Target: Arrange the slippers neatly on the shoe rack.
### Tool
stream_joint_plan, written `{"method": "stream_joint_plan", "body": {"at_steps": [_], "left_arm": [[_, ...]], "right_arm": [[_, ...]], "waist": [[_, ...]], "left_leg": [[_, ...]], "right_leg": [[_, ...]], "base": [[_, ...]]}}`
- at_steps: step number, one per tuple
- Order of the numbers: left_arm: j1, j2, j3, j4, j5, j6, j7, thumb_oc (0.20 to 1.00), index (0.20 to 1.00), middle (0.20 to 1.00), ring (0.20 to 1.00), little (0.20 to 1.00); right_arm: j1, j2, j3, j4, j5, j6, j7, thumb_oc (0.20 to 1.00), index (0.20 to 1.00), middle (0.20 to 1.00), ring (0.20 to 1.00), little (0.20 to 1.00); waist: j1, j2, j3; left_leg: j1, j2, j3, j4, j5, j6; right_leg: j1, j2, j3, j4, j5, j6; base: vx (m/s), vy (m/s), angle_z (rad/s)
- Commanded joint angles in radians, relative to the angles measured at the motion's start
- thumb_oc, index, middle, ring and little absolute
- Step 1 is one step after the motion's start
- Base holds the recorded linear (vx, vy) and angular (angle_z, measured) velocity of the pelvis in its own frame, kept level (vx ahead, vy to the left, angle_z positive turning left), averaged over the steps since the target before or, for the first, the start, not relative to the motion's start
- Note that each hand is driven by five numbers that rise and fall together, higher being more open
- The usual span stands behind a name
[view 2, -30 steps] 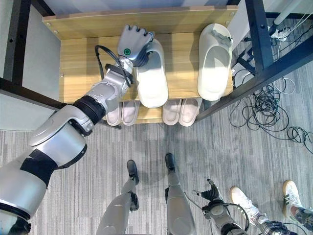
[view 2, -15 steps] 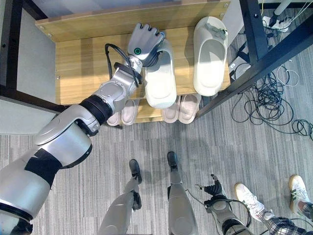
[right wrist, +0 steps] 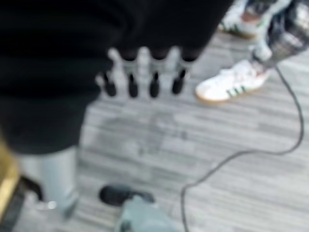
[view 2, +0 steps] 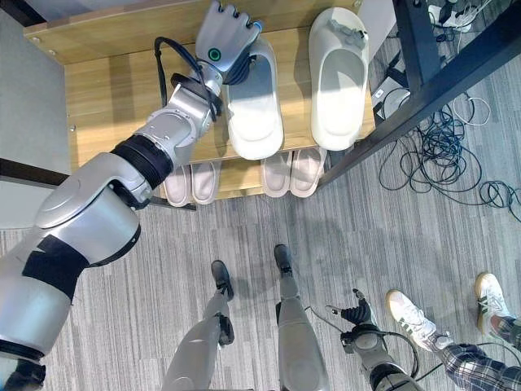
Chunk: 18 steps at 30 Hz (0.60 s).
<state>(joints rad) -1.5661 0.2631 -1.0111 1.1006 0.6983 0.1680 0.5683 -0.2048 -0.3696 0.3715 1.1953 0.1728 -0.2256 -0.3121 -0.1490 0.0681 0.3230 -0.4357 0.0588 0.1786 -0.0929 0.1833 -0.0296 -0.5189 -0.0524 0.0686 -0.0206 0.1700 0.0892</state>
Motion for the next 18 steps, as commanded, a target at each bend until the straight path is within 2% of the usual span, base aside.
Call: {"method": "stream_joint_plan", "body": {"at_steps": [1, 2, 9, 18], "left_arm": [[-0.158, -0.019, 0.097, 0.122, 0.015, 0.006, 0.036, 0.225, 0.225, 0.225, 0.225, 0.225], [-0.166, -0.032, 0.103, 0.131, 0.010, 0.011, 0.036, 0.200, 0.200, 0.200, 0.200, 0.200], [-0.203, -0.039, 0.092, 0.153, 0.012, 0.017, 0.027, 0.200, 0.200, 0.200, 0.200, 0.200], [-0.227, 0.029, 0.047, 0.171, 0.028, 0.011, 0.019, 0.200, 0.200, 0.200, 0.200, 0.200]], "right_arm": [[-0.052, -0.050, 0.028, 0.014, 0.013, -0.013, -0.009, 1.000, 1.000, 1.000, 1.000, 1.000], [-0.057, -0.052, 0.028, 0.007, 0.020, -0.019, -0.010, 1.000, 1.000, 1.000, 1.000, 1.000], [-0.060, -0.059, 0.043, -0.038, 0.025, -0.033, -0.002, 1.000, 1.000, 1.000, 1.000, 1.000], [-0.059, -0.068, 0.047, -0.022, 0.003, -0.028, 0.000, 1.000, 1.000, 1.000, 1.000, 1.000]], "waist": [[0.001, -0.027, 0.056], [-0.003, -0.030, 0.051], [-0.014, -0.041, 0.041], [-0.022, -0.034, 0.022]], "left_leg": [[-0.025, 0.010, -0.120, 0.006, -0.058, -0.042], [-0.024, 0.011, -0.119, 0.006, -0.060, -0.042], [-0.031, 0.014, -0.113, 0.006, -0.063, -0.043], [-0.032, 0.019, -0.108, 0.006, -0.064, -0.044]], "right_leg": [[-0.028, -0.038, -0.080, 0.079, -0.099, 0.043], [-0.030, -0.036, -0.079, 0.081, -0.100, 0.042], [-0.041, -0.035, -0.076, 0.076, -0.092, 0.044], [-0.044, -0.031, -0.067, 0.068, -0.090, 0.043]], "base": [[0.00, 0.000, 0.00], [0.00, 0.000, 0.00], [0.00, 0.000, -0.03], [0.01, 0.003, -0.06]]}}
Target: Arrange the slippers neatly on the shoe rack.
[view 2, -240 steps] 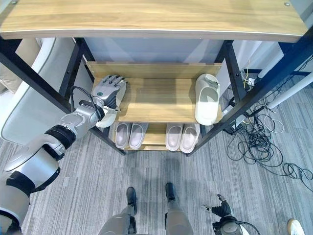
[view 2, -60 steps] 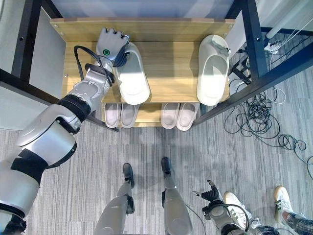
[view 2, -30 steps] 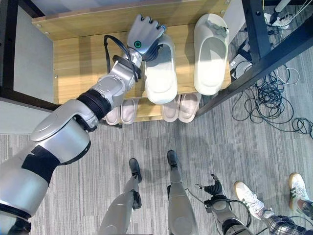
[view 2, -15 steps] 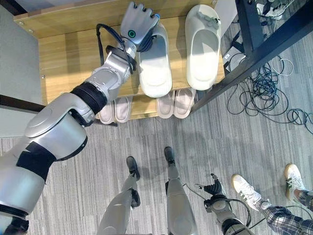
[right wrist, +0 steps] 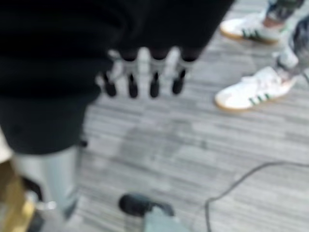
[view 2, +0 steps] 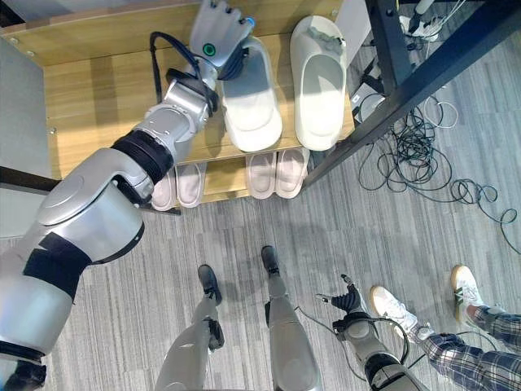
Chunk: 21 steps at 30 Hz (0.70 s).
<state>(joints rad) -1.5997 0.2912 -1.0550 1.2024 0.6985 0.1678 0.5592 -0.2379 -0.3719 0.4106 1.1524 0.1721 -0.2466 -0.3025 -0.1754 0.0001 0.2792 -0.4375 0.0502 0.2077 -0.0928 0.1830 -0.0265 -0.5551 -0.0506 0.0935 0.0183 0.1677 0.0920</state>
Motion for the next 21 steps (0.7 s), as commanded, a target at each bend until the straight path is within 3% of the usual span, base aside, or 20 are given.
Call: {"method": "stream_joint_plan", "body": {"at_steps": [1, 4, 5, 6, 7, 8, 10, 13, 21], "left_arm": [[-0.202, 0.012, 0.085, 0.063, 0.033, 0.012, 0.039, 0.200, 0.200, 0.200, 0.200, 0.200], [-0.199, 0.020, 0.093, 0.057, 0.026, 0.017, 0.058, 0.200, 0.200, 0.200, 0.200, 0.200], [-0.200, 0.019, 0.099, 0.053, 0.024, 0.020, 0.065, 0.278, 0.278, 0.278, 0.278, 0.278], [-0.197, 0.014, 0.107, 0.049, 0.018, 0.019, 0.072, 0.545, 0.545, 0.545, 0.545, 0.545], [-0.196, 0.011, 0.111, 0.045, 0.015, 0.019, 0.077, 0.736, 0.736, 0.736, 0.736, 0.736], [-0.194, 0.004, 0.121, 0.039, 0.009, 0.017, 0.082, 0.856, 0.856, 0.856, 0.856, 0.856], [-0.189, -0.009, 0.132, 0.039, 0.002, 0.015, 0.089, 1.000, 1.000, 1.000, 1.000, 1.000], [-0.188, -0.050, 0.177, 0.019, -0.045, 0.004, 0.109, 1.000, 1.000, 1.000, 1.000, 1.000], [-0.154, -0.053, 0.232, 0.018, -0.113, -0.007, 0.122, 1.000, 1.000, 1.000, 1.000, 1.000]], "right_arm": [[-0.026, -0.064, 0.011, 0.023, -0.002, -0.008, -0.011, 1.000, 1.000, 1.000, 1.000, 1.000], [-0.024, -0.062, 0.015, 0.025, -0.006, -0.009, -0.015, 1.000, 1.000, 1.000, 1.000, 1.000], [-0.021, -0.061, 0.017, 0.025, -0.007, -0.009, -0.015, 1.000, 1.000, 1.000, 1.000, 1.000], [-0.019, -0.060, 0.019, 0.025, -0.011, -0.010, -0.017, 1.000, 1.000, 1.000, 1.000, 1.000], [-0.018, -0.060, 0.019, 0.025, -0.012, -0.009, -0.018, 1.000, 1.000, 1.000, 1.000, 1.000], [-0.017, -0.060, 0.018, 0.027, -0.012, -0.008, -0.019, 1.000, 1.000, 1.000, 1.000, 1.000], [-0.019, -0.062, 0.018, 0.030, -0.017, -0.009, -0.023, 1.000, 1.000, 1.000, 1.000, 1.000], [-0.017, -0.054, 0.018, 0.035, -0.011, -0.007, -0.020, 1.000, 1.000, 1.000, 1.000, 1.000], [-0.011, -0.043, 0.017, 0.050, -0.008, -0.005, -0.014, 1.000, 1.000, 1.000, 1.000, 1.000]], "waist": [[0.002, 0.033, 0.064], [0.001, 0.030, 0.062], [0.000, 0.029, 0.063], [-0.001, 0.029, 0.063], [-0.001, 0.029, 0.063], [-0.002, 0.029, 0.062], [-0.002, 0.028, 0.058], [-0.004, 0.026, 0.059], [0.000, 0.026, 0.056]], "left_leg": [[-0.034, 0.028, -0.135, 0.006, -0.063, -0.049], [-0.037, 0.028, -0.134, 0.006, -0.063, -0.049], [-0.033, 0.029, -0.134, 0.006, -0.067, -0.049], [-0.031, 0.030, -0.134, 0.006, -0.067, -0.049], [-0.030, 0.030, -0.134, 0.006, -0.068, -0.049], [-0.029, 0.030, -0.135, 0.006, -0.068, -0.049], [-0.034, 0.028, -0.135, 0.006, -0.065, -0.048], [-0.036, 0.026, -0.139, 0.006, -0.066, -0.048], [-0.035, 0.025, -0.142, 0.006, -0.064, -0.048]], "right_leg": [[-0.010, -0.032, -0.092, 0.026, -0.085, 0.042], [-0.013, -0.032, -0.091, 0.023, -0.083, 0.042], [-0.009, -0.031, -0.091, 0.024, -0.087, 0.041], [-0.008, -0.031, -0.090, 0.025, -0.089, 0.041], [-0.007, -0.031, -0.090, 0.025, -0.090, 0.040], [-0.007, -0.031, -0.090, 0.027, -0.091, 0.039], [-0.012, -0.030, -0.090, 0.027, -0.088, 0.039], [-0.014, -0.030, -0.094, 0.030, -0.089, 0.036], [-0.013, -0.029, -0.096, 0.032, -0.090, 0.035]], "base": [[0.00, 0.000, 0.00], [0.00, 0.000, 0.00], [0.00, 0.000, 0.00], [0.00, 0.000, 0.00], [0.00, 0.000, 0.00], [0.00, 0.000, 0.00], [0.00, 0.000, 0.00], [0.00, 0.000, 0.00], [0.00, 0.000, 0.00]]}}
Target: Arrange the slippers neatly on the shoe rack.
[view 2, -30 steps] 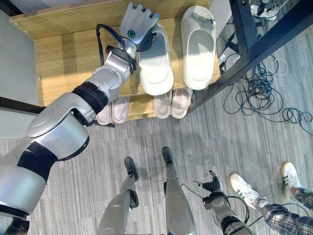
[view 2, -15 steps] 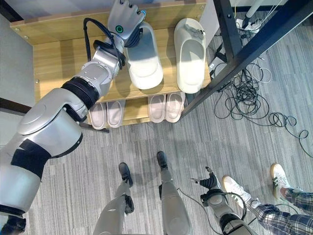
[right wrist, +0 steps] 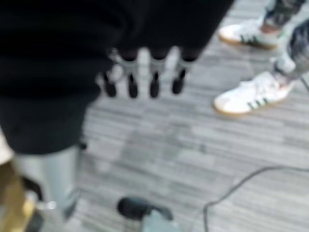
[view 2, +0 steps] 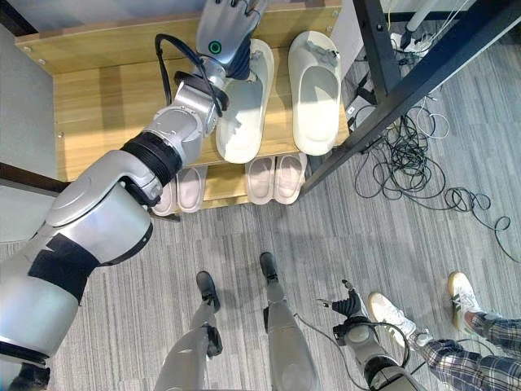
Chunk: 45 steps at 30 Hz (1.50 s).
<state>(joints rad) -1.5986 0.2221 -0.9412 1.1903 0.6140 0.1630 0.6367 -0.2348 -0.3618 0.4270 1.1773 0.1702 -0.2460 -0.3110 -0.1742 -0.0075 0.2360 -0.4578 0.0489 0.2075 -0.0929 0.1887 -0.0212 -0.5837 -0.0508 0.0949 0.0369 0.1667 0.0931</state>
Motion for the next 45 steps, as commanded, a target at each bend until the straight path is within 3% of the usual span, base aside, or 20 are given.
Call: {"method": "stream_joint_plan", "body": {"at_steps": [1, 7, 8, 15, 23, 30, 37, 45], "left_arm": [[-0.145, 0.018, 0.138, 0.018, -0.053, -0.012, 0.043, 1.000, 1.000, 1.000, 1.000, 1.000], [-0.096, -0.005, 0.195, -0.034, -0.116, -0.037, 0.043, 1.000, 1.000, 1.000, 1.000, 1.000], [-0.038, -0.033, 0.246, -0.065, -0.158, -0.050, 0.040, 1.000, 1.000, 1.000, 1.000, 1.000], [0.118, -0.080, 0.278, -0.124, -0.165, -0.075, 0.016, 1.000, 1.000, 1.000, 1.000, 1.000], [0.265, -0.041, 0.376, -0.296, -0.350, -0.164, -0.035, 1.000, 1.000, 1.000, 1.000, 1.000], [0.328, -0.040, 0.387, -0.345, -0.432, -0.217, -0.062, 1.000, 1.000, 1.000, 1.000, 1.000], [0.290, -0.082, 0.355, -0.298, -0.491, -0.230, -0.106, 1.000, 1.000, 1.000, 1.000, 1.000], [0.312, -0.001, 0.369, -0.395, -0.532, -0.252, -0.126, 1.000, 1.000, 1.000, 1.000, 1.000]], "right_arm": [[-0.008, -0.051, -0.007, 0.030, -0.005, -0.004, -0.003, 1.000, 1.000, 1.000, 1.000, 1.000], [-0.002, -0.040, -0.026, 0.040, 0.012, 0.007, 0.006, 1.000, 1.000, 1.000, 1.000, 1.000], [-0.001, -0.027, -0.039, 0.042, 0.018, 0.019, 0.007, 1.000, 1.000, 1.000, 1.000, 1.000], [-0.014, -0.010, -0.057, 0.055, 0.014, 0.043, 0.006, 1.000, 1.000, 1.000, 1.000, 1.000], [0.040, 0.011, -0.117, 0.062, 0.028, 0.069, 0.015, 1.000, 1.000, 1.000, 1.000, 1.000], [0.052, 0.014, -0.125, 0.068, 0.024, 0.079, 0.023, 1.000, 1.000, 1.000, 1.000, 1.000], [0.040, 0.008, -0.120, 0.078, 0.024, 0.096, 0.033, 1.000, 1.000, 1.000, 1.000, 1.000], [0.078, 0.011, -0.135, 0.082, 0.024, 0.097, 0.053, 1.000, 1.000, 1.000, 1.000, 1.000]], "waist": [[0.003, 0.035, 0.099], [0.016, 0.041, 0.097], [0.026, 0.045, 0.097], [0.053, 0.052, 0.098], [0.084, 0.071, 0.076], [0.090, 0.075, 0.063], [0.093, 0.086, 0.059], [0.102, 0.090, 0.042]], "left_leg": [[-0.012, 0.025, -0.143, 0.006, -0.070, -0.053], [-0.007, 0.021, -0.148, 0.006, -0.069, -0.053], [-0.003, 0.018, -0.151, 0.006, -0.067, -0.054], [0.003, 0.013, -0.157, 0.006, -0.065, -0.057], [0.009, 0.008, -0.168, 0.006, -0.063, -0.059], [0.020, 0.008, -0.168, 0.006, -0.065, -0.060], [0.023, 0.007, -0.167, 0.006, -0.062, -0.058], [0.043, 0.010, -0.170, 0.006, -0.061, -0.060]], "right_leg": [[0.020, -0.030, -0.101, 0.015, -0.092, 0.034], [0.029, -0.033, -0.110, 0.017, -0.096, 0.033], [0.037, -0.035, -0.116, 0.017, -0.098, 0.031], [0.051, -0.040, -0.125, 0.013, -0.099, 0.031], [0.072, -0.043, -0.144, -0.001, -0.098, 0.028], [0.084, -0.042, -0.141, -0.003, -0.102, 0.028], [0.082, -0.042, -0.140, 0.000, -0.102, 0.027], [0.115, -0.042, -0.148, -0.010, -0.104, 0.030]], "base": [[0.00, 0.000, 0.00], [0.00, -0.004, 0.01], [0.00, 0.000, 0.00], [-0.01, 0.003, 0.08], [0.01, 0.007, 0.09], [0.00, 0.003, 0.01], [0.00, 0.000, 0.00], [0.00, 0.000, 0.00]]}}
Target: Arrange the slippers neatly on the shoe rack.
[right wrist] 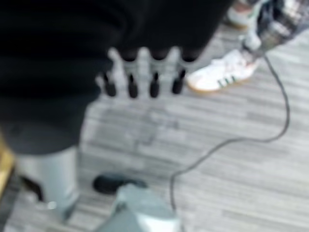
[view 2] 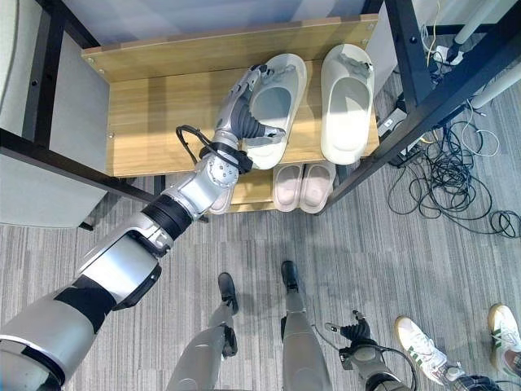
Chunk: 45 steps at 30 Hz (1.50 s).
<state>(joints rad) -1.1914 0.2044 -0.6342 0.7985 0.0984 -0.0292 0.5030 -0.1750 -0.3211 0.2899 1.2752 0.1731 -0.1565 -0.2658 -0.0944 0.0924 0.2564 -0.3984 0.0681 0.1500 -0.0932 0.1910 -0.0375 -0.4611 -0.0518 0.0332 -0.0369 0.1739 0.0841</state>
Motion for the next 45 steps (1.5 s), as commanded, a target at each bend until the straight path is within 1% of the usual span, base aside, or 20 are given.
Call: {"method": "stream_joint_plan", "body": {"at_steps": [1, 7, 11, 17, 24, 29, 31, 32, 36, 45], "left_arm": [[-0.095, 0.017, 0.062, -0.004, -0.017, -0.059, 0.008, 1.000, 1.000, 1.000, 1.000, 1.000], [-0.062, 0.041, 0.058, -0.040, -0.013, -0.061, -0.019, 1.000, 1.000, 1.000, 1.000, 1.000], [-0.047, 0.043, 0.058, -0.045, -0.013, -0.059, -0.031, 1.000, 1.000, 1.000, 1.000, 1.000], [-0.001, 0.047, 0.043, -0.067, 0.003, -0.058, -0.064, 1.000, 1.000, 1.000, 1.000, 1.000], [0.059, 0.046, 0.050, -0.071, -0.002, -0.056, -0.099, 1.000, 1.000, 1.000, 1.000, 1.000], [0.131, 0.007, 0.066, -0.073, -0.052, -0.071, -0.116, 1.000, 1.000, 1.000, 1.000, 1.000], [0.131, 0.007, 0.066, -0.073, -0.052, -0.071, -0.116, 1.000, 1.000, 1.000, 1.000, 1.000], [0.141, -0.009, 0.066, -0.070, -0.070, -0.074, -0.123, 1.000, 1.000, 1.000, 1.000, 1.000], [0.180, -0.032, 0.071, -0.084, -0.124, -0.087, -0.153, 1.000, 1.000, 1.000, 1.000, 1.000], [0.186, -0.068, 0.062, -0.086, -0.151, -0.095, -0.157, 1.000, 1.000, 1.000, 1.000, 1.000]], "right_arm": [[0.018, -0.029, 0.002, -0.016, 0.021, 0.007, 0.008, 1.000, 1.000, 1.000, 1.000, 1.000], [0.011, -0.022, 0.000, -0.022, 0.018, 0.015, 0.018, 1.000, 1.000, 1.000, 1.000, 1.000], [0.008, -0.026, -0.004, -0.022, 0.019, 0.021, 0.021, 1.000, 1.000, 1.000, 1.000, 1.000], [0.002, -0.032, -0.016, -0.019, 0.024, 0.025, 0.015, 1.000, 1.000, 1.000, 1.000, 1.000], [0.002, -0.030, -0.018, -0.015, 0.019, 0.027, 0.007, 1.000, 1.000, 1.000, 1.000, 1.000], [-0.010, -0.025, -0.016, -0.012, 0.014, 0.034, 0.002, 1.000, 1.000, 1.000, 1.000, 1.000], [-0.010, -0.025, -0.016, -0.012, 0.014, 0.034, 0.002, 1.000, 1.000, 1.000, 1.000, 1.000], [-0.015, -0.023, -0.015, -0.013, 0.015, 0.034, -0.001, 1.000, 1.000, 1.000, 1.000, 1.000], [-0.021, -0.023, -0.013, -0.015, 0.016, 0.036, -0.004, 1.000, 1.000, 1.000, 1.000, 1.000], [-0.030, -0.028, -0.009, -0.009, 0.013, 0.043, -0.005, 1.000, 1.000, 1.000, 1.000, 1.000]], "waist": [[0.022, -0.010, 0.022], [0.032, -0.012, 0.014], [0.037, -0.012, 0.012], [0.046, -0.012, 0.021], [0.054, -0.005, 0.031], [0.056, -0.004, 0.028], [0.056, -0.004, 0.028], [0.056, -0.004, 0.030], [0.056, 0.001, 0.030], [0.056, 0.008, 0.028]], "left_leg": [[-0.016, -0.009, -0.113, 0.006, -0.064, -0.043], [-0.007, -0.012, -0.116, 0.006, -0.067, -0.040], [-0.007, -0.014, -0.122, 0.006, -0.066, -0.039], [-0.014, -0.021, -0.128, 0.006, -0.064, -0.037], [-0.021, -0.024, -0.133, 0.006, -0.056, -0.035], [-0.023, -0.027, -0.132, 0.006, -0.056, -0.034], [-0.023, -0.027, -0.132, 0.006, -0.056, -0.034], [-0.024, -0.028, -0.133, 0.006, -0.055, -0.033], [-0.023, -0.028, -0.130, 0.006, -0.055, -0.033], [-0.018, -0.026, -0.129, 0.006, -0.054, -0.034]], "right_leg": [[-0.007, -0.041, -0.086, 0.063, -0.112, 0.039], [0.007, -0.046, -0.095, 0.064, -0.114, 0.041], [0.007, -0.048, -0.099, 0.069, -0.117, 0.041], [-0.003, -0.052, -0.101, 0.081, -0.120, 0.040], [-0.012, -0.056, -0.104, 0.085, -0.116, 0.039], [-0.018, -0.055, -0.098, 0.093, -0.119, 0.036], [-0.018, -0.055, -0.098, 0.093, -0.119, 0.036], [-0.021, -0.054, -0.097, 0.094, -0.119, 0.035], [-0.024, -0.054, -0.093, 0.096, -0.119, 0.033], [-0.022, -0.054, -0.089, 0.100, -0.123, 0.033]], "base": [[0.00, 0.012, 0.03], [0.00, 0.007, 0.08], [0.00, 0.000, 0.00], [-0.02, 0.008, 0.01], [-0.01, 0.011, 0.01], [0.00, 0.000, 0.00], [0.00, 0.000, 0.00], [0.00, 0.000, 0.00], [0.00, 0.000, 0.00], [0.00, 0.000, 0.00]]}}
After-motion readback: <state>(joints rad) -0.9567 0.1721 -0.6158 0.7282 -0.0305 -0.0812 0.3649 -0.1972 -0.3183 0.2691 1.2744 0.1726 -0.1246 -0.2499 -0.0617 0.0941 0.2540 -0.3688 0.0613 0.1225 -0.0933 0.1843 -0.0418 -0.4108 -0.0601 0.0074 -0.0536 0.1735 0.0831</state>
